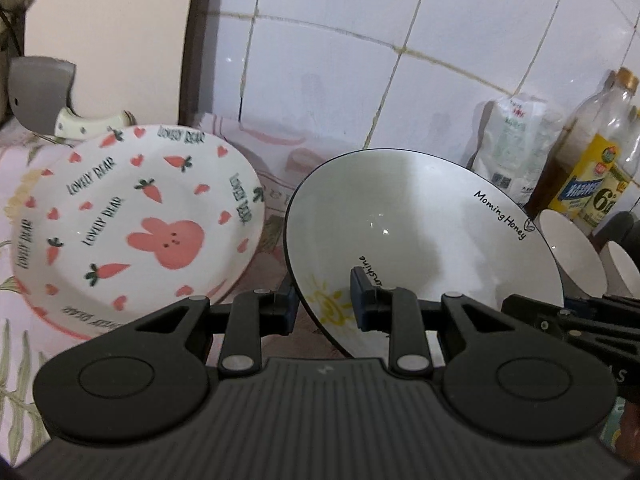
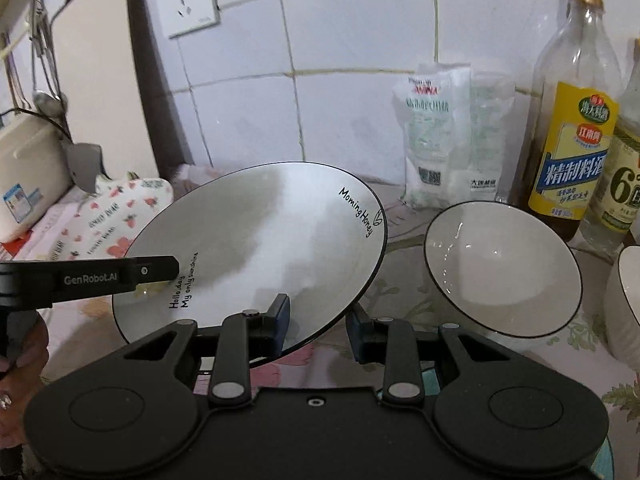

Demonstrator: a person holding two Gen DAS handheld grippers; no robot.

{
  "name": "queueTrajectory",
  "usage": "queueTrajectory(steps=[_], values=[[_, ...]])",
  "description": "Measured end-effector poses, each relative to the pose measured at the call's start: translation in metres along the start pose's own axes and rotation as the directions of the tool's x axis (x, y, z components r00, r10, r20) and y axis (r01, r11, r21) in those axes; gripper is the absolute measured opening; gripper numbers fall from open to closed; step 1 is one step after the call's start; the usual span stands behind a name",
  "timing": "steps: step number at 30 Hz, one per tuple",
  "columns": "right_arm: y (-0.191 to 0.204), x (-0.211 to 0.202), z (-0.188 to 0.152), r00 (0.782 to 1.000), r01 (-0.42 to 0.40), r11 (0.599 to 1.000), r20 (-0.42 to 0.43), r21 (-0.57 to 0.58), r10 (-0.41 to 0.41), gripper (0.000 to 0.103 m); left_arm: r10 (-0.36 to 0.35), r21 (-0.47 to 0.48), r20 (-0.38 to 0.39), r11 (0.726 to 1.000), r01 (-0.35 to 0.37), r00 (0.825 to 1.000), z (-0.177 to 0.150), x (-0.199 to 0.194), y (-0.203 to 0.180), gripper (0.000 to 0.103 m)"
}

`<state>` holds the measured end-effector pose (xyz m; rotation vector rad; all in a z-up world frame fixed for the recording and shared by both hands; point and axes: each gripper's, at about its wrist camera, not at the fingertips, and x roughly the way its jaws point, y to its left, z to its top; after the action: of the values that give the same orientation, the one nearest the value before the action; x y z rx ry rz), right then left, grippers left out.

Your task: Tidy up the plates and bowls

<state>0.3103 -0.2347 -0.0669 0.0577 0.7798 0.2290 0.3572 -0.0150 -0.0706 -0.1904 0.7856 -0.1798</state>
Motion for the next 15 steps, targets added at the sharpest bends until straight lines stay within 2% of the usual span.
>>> queueTrajectory(steps=[7,9,12,15], values=[[-0.006,0.015,0.001,1.0,-0.001,1.0,-0.024,0.011,0.001,0.036,0.028,0.01,-0.033,1.0,-0.028,0.999,0.001,0.013,-0.003,0.025],[-0.005,0.02,0.001,0.999,0.023,1.0,-0.034,-0.004,-0.023,0.036,0.035,0.019,-0.045,0.999,-0.034,0.998,-0.001,0.017,-0.005,0.025],[-0.004,0.024,0.001,0.998,0.049,0.998,-0.028,-0.029,-0.05,0.036,0.058,0.055,-0.025,0.997,-0.056,0.998,-0.002,0.017,-0.011,0.025],[-0.001,0.026,-0.001,0.996,0.069,0.996,-0.056,-0.056,-0.072,0.041,0.079,0.075,-0.036,0.994,-0.076,0.996,-0.002,0.019,-0.015,0.025]])
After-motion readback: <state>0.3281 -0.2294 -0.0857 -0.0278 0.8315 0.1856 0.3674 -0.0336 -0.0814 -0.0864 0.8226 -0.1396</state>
